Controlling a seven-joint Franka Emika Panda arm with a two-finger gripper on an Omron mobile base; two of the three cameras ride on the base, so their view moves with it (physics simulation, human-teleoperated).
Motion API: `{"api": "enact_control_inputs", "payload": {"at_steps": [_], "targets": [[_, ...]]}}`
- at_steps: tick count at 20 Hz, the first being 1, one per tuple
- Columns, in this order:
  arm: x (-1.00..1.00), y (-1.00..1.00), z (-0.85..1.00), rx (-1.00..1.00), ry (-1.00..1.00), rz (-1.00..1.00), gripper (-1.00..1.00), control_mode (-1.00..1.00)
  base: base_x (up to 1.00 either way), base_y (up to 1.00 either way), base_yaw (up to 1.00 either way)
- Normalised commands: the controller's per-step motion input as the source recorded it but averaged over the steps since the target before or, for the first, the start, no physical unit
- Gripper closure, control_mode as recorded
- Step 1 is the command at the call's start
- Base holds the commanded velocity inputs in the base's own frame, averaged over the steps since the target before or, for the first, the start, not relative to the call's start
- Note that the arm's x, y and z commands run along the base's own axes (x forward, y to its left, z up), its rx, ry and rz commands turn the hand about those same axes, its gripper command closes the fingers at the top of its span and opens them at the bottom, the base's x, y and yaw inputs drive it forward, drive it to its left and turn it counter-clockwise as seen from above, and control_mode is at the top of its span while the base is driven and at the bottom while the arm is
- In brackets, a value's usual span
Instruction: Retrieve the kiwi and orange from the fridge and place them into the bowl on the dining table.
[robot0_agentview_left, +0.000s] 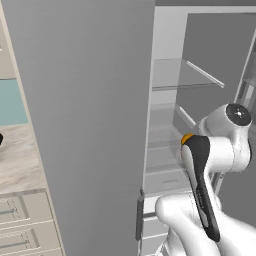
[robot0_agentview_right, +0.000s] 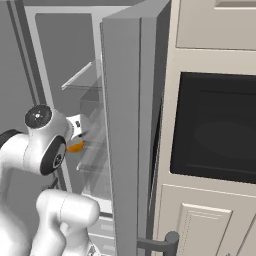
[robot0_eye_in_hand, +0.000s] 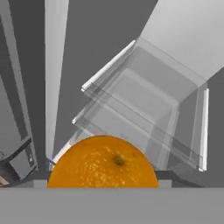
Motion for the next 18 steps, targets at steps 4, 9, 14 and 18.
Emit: {"api": "enact_control_inputs", "payload": {"at_steps": [4,9,14,18], "targets": [[-1.0,0.0,0.36,-0.08,0.0,0.0,1.0,-1.0,0.0,0.0,0.0],[-1.0,0.0,-0.1,-0.03,-0.1,0.0,1.0,-1.0,0.0,0.0,0.0],[-0.4,0.0,-0.05,0.0,-0.05,0.02,1.0,1.0,-0.6,0.0,0.03],[0.0,0.0,0.0,0.0,0.0,0.0,1.0,1.0,-1.0,0.01,0.17]]}}
